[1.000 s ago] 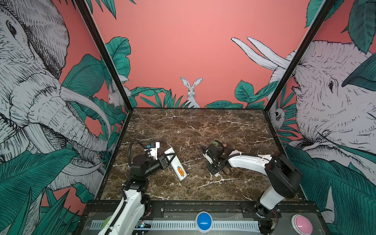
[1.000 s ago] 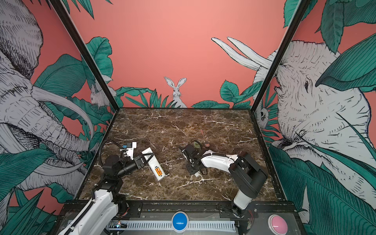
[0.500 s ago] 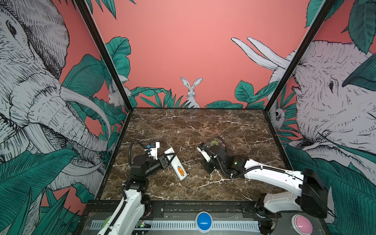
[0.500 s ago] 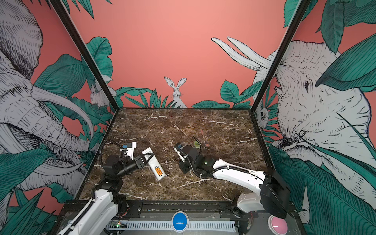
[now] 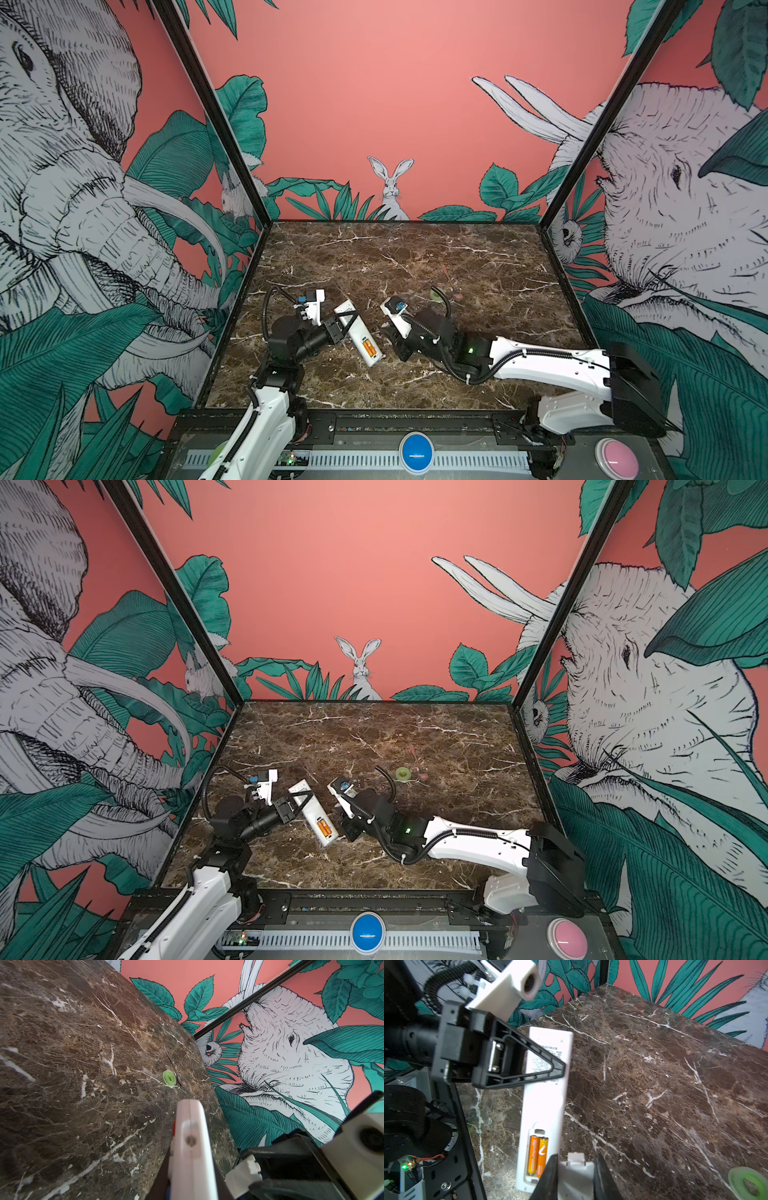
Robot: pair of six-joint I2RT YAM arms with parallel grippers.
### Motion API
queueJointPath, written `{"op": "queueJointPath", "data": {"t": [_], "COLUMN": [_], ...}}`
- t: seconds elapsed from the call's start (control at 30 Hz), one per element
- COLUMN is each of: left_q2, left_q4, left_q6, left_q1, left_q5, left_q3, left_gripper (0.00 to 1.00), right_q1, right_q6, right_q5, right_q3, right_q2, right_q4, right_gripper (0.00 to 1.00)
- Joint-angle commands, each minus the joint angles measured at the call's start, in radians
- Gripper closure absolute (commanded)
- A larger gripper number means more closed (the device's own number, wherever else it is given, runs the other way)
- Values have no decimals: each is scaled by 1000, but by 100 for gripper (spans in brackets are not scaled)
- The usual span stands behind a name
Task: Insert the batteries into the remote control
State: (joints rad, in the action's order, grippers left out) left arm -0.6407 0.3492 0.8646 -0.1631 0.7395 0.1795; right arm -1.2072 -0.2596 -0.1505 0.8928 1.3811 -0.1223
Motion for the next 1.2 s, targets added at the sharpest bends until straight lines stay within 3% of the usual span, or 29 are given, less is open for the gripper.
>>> {"op": "queueJointPath", "data": {"t": [0.0, 1.17], "left_q2": [18, 50], "left_q4": [36, 65], "left_q6": [13, 70], "left_q1": [-4, -5], "left_q5": [-20, -61], "left_q3": [-11, -38], "left_gripper": [100, 100], "right_q1": [-27, -64], "right_q6": [-10, -75], "right_q5": [-34, 1], "right_q3": [-3, 14], "right_q2": [12, 170], "right_q4": [-130, -239], "right_gripper": [99, 100]}}
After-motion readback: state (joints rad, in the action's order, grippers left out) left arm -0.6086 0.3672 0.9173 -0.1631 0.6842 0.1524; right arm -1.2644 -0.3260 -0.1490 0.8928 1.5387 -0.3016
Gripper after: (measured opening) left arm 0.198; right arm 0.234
